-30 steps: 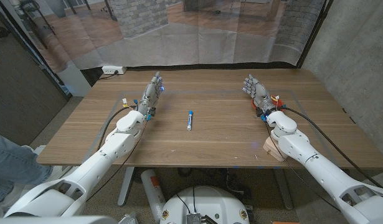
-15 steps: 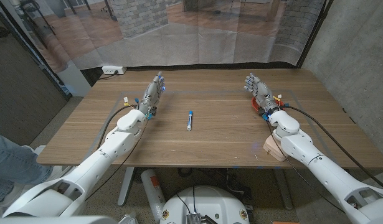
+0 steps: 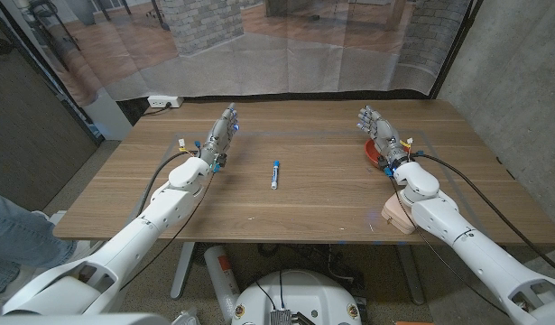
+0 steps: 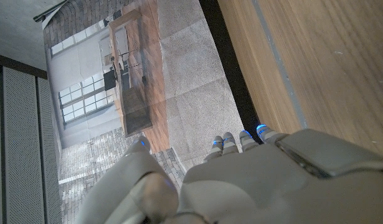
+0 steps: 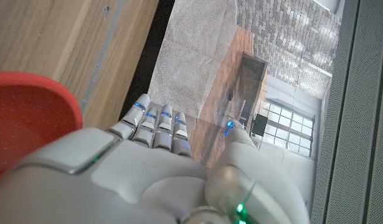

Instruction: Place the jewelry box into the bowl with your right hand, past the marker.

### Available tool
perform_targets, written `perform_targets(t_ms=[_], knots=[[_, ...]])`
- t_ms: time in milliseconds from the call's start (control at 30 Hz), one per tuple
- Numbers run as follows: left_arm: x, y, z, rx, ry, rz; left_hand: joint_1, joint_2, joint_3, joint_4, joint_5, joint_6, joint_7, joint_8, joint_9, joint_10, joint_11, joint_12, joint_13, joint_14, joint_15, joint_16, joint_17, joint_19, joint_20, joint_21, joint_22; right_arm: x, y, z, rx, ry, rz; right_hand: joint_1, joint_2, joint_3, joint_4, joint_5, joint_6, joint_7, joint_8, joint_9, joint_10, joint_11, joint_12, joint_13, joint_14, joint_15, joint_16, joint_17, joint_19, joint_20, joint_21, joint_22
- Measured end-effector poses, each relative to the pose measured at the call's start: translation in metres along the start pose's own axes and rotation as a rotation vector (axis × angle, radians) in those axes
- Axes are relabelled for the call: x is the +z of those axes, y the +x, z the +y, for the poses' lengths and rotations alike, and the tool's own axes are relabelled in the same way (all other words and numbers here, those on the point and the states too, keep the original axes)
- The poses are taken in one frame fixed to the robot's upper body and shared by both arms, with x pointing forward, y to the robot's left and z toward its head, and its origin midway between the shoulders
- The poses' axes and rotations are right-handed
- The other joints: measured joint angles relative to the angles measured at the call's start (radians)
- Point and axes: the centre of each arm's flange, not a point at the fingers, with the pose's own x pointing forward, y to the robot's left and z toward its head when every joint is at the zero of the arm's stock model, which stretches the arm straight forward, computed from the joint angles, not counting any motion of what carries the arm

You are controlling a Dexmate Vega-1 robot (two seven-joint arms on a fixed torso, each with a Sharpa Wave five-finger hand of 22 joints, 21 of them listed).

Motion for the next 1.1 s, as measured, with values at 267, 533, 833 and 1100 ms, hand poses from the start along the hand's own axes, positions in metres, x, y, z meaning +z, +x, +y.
perform_targets(t_ms=[267, 533, 833, 1100], knots=[[0.002, 0.0, 0.001, -0.001, 0.009, 0.001, 0.004, 0.004, 0.0, 0.0, 0.0, 0.005, 0.005, 0.0, 0.0, 0.0, 0.0, 0.0, 0.0, 0.0, 0.0, 0.0, 0.0, 0.0, 0.0, 0.0, 0.0, 0.005, -0.005, -0.002, -0.001, -0.016, -0.011, 0.006, -0.006, -0.001, -0.001, 0.0, 0.0, 0.0, 0.0, 0.0, 0.001, 0.001, 0.0, 0.0, 0.002, 0.002, 0.0, 0.0, 0.0, 0.0, -0.004, 0.0], [0.003, 0.0, 0.002, -0.002, 0.014, 0.004, 0.009, 0.009, 0.004, -0.004, 0.0, 0.015, 0.004, 0.0, 0.0, 0.008, -0.003, 0.0, 0.0, 0.008, -0.002, 0.0, 0.0, 0.0, 0.0, 0.0, 0.0, 0.01, -0.012, -0.002, -0.001, -0.035, -0.021, 0.008, -0.003, -0.001, -0.001, -0.004, 0.0, 0.0, 0.0, 0.0, 0.001, 0.001, 0.0, 0.005, 0.002, 0.002, 0.0, 0.0, 0.0, 0.0, -0.008, 0.0], [0.003, 0.001, 0.004, 0.0, 0.026, 0.008, 0.009, 0.009, 0.004, -0.004, 0.0, 0.022, 0.004, 0.0, 0.0, 0.016, -0.005, 0.0, 0.0, 0.012, 0.0, 0.0, 0.0, 0.0, 0.0, 0.0, 0.0, 0.015, -0.02, -0.002, -0.006, -0.048, -0.032, 0.011, 0.0, -0.004, -0.004, -0.004, 0.0, 0.0, 0.0, 0.0, 0.001, 0.001, 0.0, 0.005, 0.002, 0.002, 0.0, 0.0, 0.0, 0.0, -0.008, 0.0], [0.001, 0.001, 0.006, 0.005, 0.028, 0.013, 0.017, 0.017, 0.004, -0.004, 0.0, 0.029, 0.007, 0.0, 0.0, 0.02, -0.001, 0.0, 0.0, 0.012, 0.0, 0.0, 0.0, 0.0, 0.0, 0.0, 0.0, 0.018, -0.027, -0.002, -0.006, -0.061, -0.037, 0.016, 0.005, 0.0, -0.008, -0.004, 0.012, -0.012, 0.0, 0.0, 0.001, 0.001, 0.0, 0.005, 0.007, 0.007, 0.0, 0.0, 0.0, 0.0, -0.015, 0.0]])
